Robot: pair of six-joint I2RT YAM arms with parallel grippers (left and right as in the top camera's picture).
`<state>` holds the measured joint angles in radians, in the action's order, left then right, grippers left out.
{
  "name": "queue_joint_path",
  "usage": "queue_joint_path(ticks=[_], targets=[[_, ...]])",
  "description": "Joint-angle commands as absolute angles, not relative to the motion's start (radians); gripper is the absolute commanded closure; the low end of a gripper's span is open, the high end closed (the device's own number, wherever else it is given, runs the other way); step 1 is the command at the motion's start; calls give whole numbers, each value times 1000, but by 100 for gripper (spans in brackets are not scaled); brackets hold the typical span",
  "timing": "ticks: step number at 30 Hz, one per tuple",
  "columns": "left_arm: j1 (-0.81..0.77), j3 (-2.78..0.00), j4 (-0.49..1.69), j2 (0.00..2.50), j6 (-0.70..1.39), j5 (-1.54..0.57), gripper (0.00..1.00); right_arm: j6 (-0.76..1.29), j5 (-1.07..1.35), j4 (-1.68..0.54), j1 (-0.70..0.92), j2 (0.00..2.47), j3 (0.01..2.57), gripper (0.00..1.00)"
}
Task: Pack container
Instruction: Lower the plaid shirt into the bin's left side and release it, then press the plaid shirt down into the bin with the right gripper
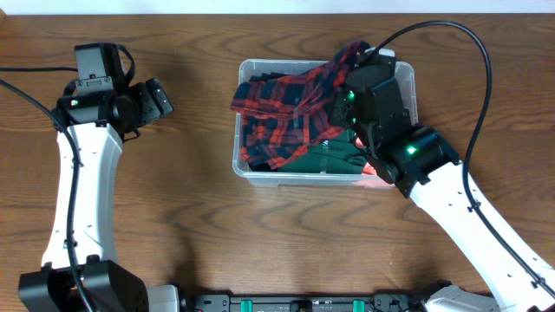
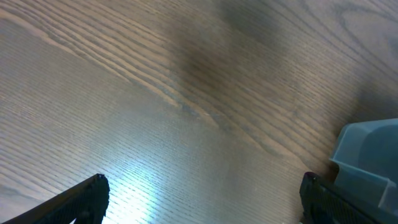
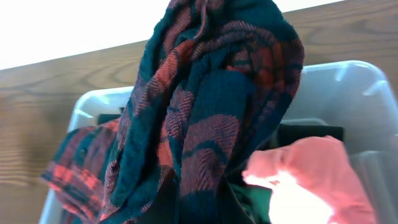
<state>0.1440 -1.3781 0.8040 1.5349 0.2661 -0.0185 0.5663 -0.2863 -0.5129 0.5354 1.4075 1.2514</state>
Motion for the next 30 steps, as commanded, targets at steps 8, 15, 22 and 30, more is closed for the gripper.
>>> queue_joint_path(ticks=[8,15,22,30], targets=[[147,-1382,806,1528,268,-3,2,500,-387,-560,518,1407,1260,99],[147,-1382,806,1528,268,-3,2,476,-403,-603,482,1407,1260,99],[147,-1382,806,1528,268,-3,2,428,-403,-619,455,1407,1260,99],[147,-1382,806,1528,268,-3,2,352,-404,-623,450,1408,1251,99]])
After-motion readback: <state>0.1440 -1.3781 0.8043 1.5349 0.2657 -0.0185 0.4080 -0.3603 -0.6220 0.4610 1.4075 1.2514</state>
